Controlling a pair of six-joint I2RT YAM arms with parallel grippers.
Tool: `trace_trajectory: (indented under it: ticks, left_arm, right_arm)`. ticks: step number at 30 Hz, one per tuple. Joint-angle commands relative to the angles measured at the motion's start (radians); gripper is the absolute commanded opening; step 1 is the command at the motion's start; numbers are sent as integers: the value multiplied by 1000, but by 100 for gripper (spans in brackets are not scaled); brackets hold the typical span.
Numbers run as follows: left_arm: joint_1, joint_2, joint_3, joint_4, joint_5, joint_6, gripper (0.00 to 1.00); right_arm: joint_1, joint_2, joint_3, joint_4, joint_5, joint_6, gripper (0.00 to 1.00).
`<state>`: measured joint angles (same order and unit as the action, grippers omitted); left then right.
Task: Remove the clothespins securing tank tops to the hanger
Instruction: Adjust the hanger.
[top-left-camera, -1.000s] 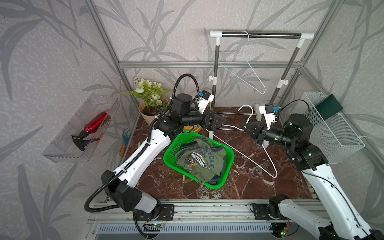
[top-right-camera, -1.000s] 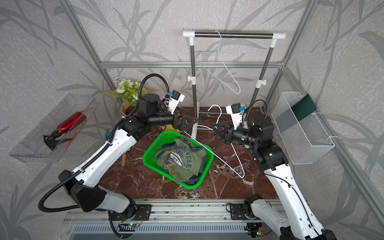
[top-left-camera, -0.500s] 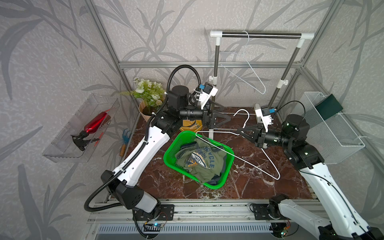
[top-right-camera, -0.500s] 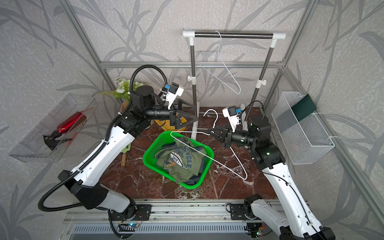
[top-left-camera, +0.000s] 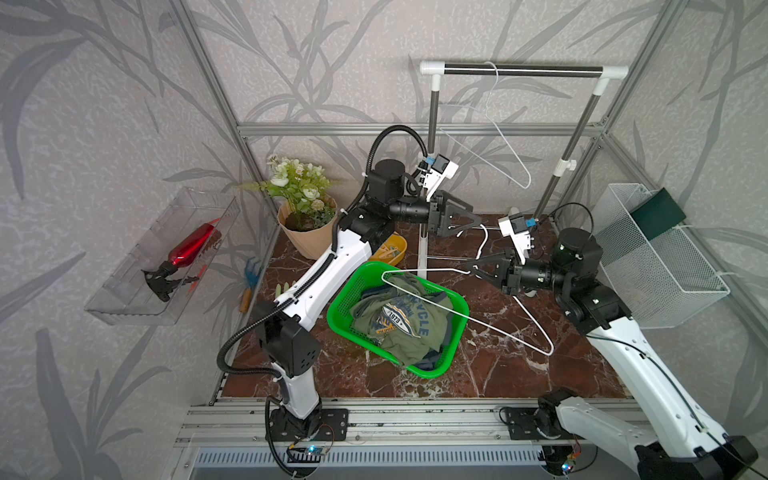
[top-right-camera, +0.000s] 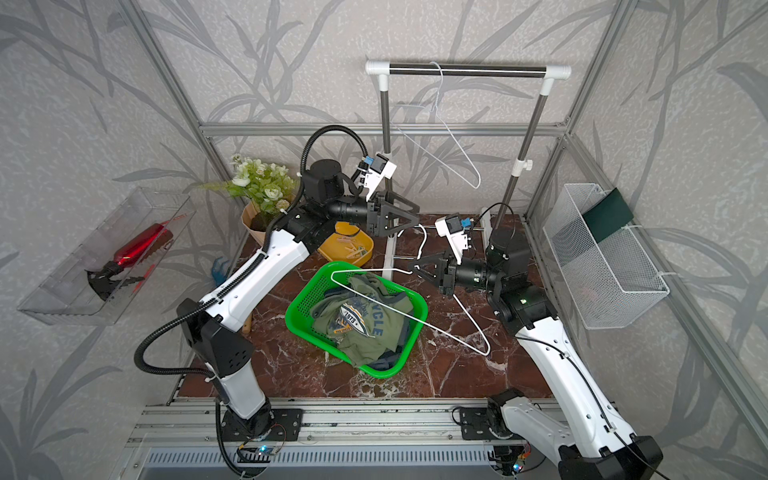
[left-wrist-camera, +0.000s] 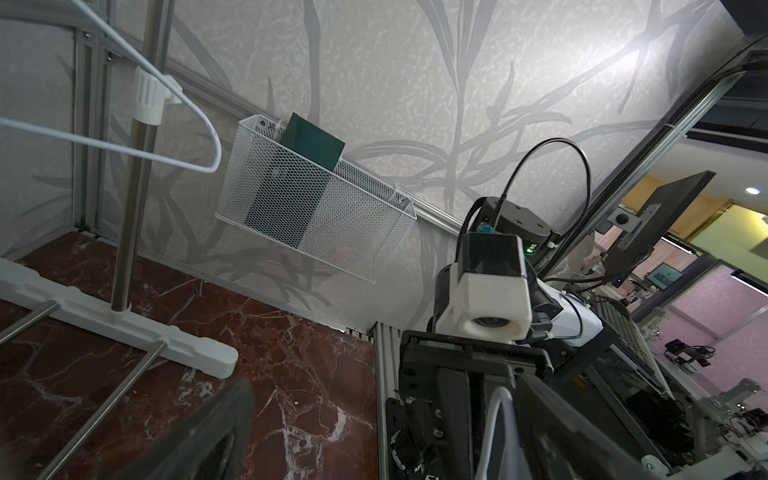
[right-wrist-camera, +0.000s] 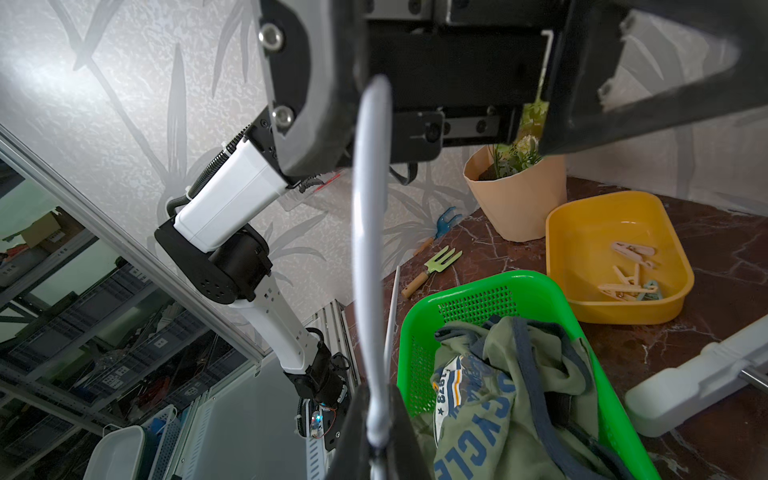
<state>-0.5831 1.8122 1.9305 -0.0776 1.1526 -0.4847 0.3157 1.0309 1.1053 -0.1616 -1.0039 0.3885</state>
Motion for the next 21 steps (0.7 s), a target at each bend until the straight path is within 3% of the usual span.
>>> trace_trajectory:
  ticks: [1,4,10,11,12,14,21]
  left_arm:
    - [-23,1,36,53,39,-40,92]
    - [-26,8,29,29,46,-23,72]
    - [-27,-14,-28,84,35,-42,72]
    - [-27,-10,-35,105,29,-65,24]
    - [-30,-8,-37,125,31,-86,5]
    - [-33,-1,-44,150,39,-112,0]
    - [-34,-19,-70,136,32,-100,0]
  right_arm:
    - [3,22,-3,40,-5,-28,0]
    - [3,46,-13,79,0,-20,0]
    - [0,108,11,85,-4,-35,0]
    - [-1,113,12,82,-2,-37,0]
    - [-3,116,13,80,2,-36,0]
    - [-13,118,8,84,11,-32,0]
    - [-71,104,-11,182,-20,47,0]
